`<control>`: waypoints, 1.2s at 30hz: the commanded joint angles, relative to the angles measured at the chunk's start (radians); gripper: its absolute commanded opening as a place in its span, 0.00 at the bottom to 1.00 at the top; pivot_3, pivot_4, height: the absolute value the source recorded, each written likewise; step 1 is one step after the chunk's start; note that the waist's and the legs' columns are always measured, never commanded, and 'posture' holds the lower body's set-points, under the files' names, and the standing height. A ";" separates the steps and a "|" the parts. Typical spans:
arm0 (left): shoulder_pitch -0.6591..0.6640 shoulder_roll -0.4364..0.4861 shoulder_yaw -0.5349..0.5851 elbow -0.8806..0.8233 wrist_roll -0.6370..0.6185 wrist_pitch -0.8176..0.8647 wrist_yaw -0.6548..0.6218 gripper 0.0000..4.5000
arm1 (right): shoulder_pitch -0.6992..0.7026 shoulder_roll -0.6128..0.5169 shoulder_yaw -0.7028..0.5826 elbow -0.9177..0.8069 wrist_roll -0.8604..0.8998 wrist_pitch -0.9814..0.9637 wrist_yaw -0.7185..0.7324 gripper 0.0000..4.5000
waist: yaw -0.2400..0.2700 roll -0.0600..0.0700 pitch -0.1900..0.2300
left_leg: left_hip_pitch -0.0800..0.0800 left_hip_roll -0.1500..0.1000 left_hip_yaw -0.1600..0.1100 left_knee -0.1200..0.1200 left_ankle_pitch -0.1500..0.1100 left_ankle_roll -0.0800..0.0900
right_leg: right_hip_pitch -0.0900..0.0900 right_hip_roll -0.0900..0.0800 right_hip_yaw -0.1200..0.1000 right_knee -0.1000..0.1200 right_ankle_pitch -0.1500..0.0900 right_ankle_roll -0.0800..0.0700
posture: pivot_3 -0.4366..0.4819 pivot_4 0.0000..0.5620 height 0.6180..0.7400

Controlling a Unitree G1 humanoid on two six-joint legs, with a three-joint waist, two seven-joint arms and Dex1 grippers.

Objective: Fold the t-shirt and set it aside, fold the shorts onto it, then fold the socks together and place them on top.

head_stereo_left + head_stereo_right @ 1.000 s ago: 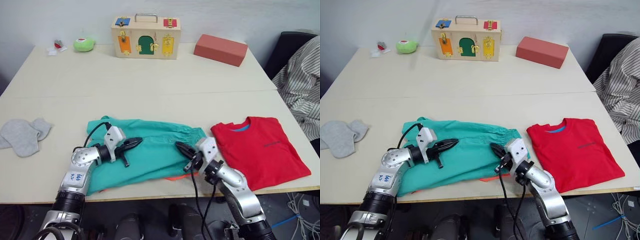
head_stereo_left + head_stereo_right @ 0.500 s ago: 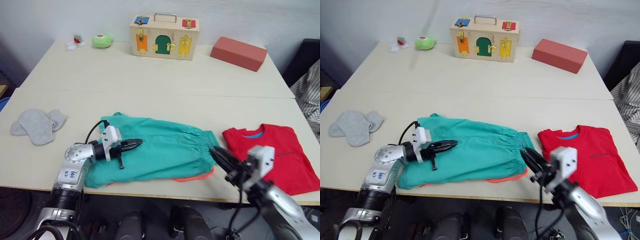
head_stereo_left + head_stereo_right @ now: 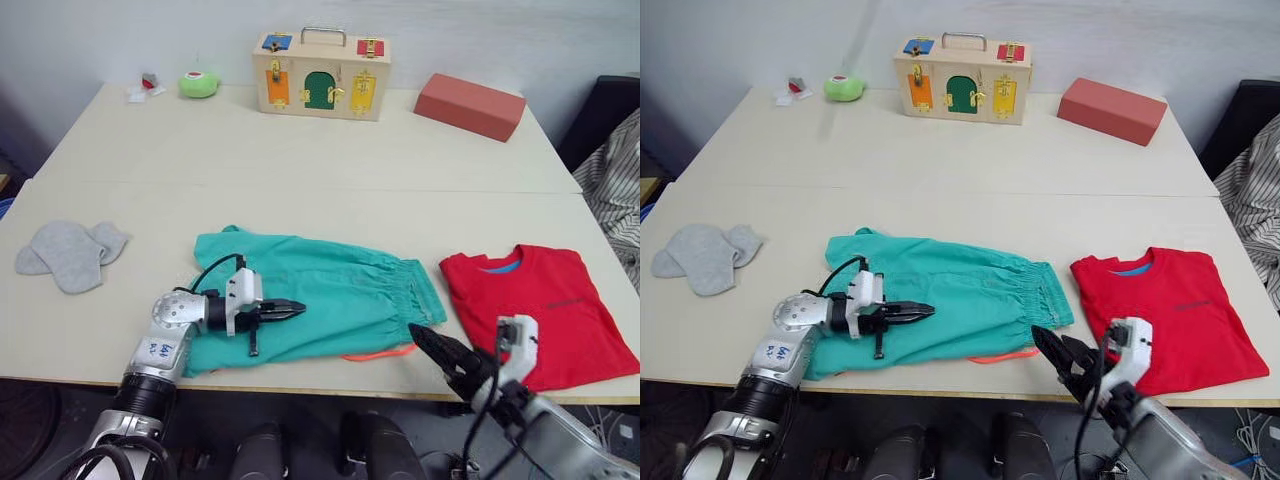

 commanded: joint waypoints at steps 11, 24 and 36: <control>-0.094 -0.027 0.013 0.165 0.024 -0.056 0.005 0.00 | -0.284 0.123 0.169 0.188 -0.081 0.021 -0.031 0.53 | -0.011 -0.003 -0.002 | 0.003 0.001 0.003 -0.002 0.002 -0.001 | 0.000 0.001 0.002 0.001 0.001 0.001 | 0.48 0.27 1.00; -0.148 -0.062 0.036 0.145 0.018 -0.041 0.061 0.00 | -0.320 -0.071 -0.025 0.132 -0.078 0.043 0.047 0.00 | -0.005 -0.002 -0.001 | 0.000 -0.002 0.003 -0.002 0.001 0.002 | -0.001 -0.002 0.003 -0.001 0.002 0.002 | 0.48 0.27 1.00; -0.125 -0.035 0.052 0.102 0.035 0.018 0.147 0.00 | -0.594 -0.288 0.015 0.110 0.043 0.198 -0.053 0.00 | -0.009 -0.002 0.000 | 0.000 -0.002 0.003 -0.004 0.002 0.001 | -0.002 -0.001 0.002 -0.001 0.002 0.002 | 0.48 0.27 1.00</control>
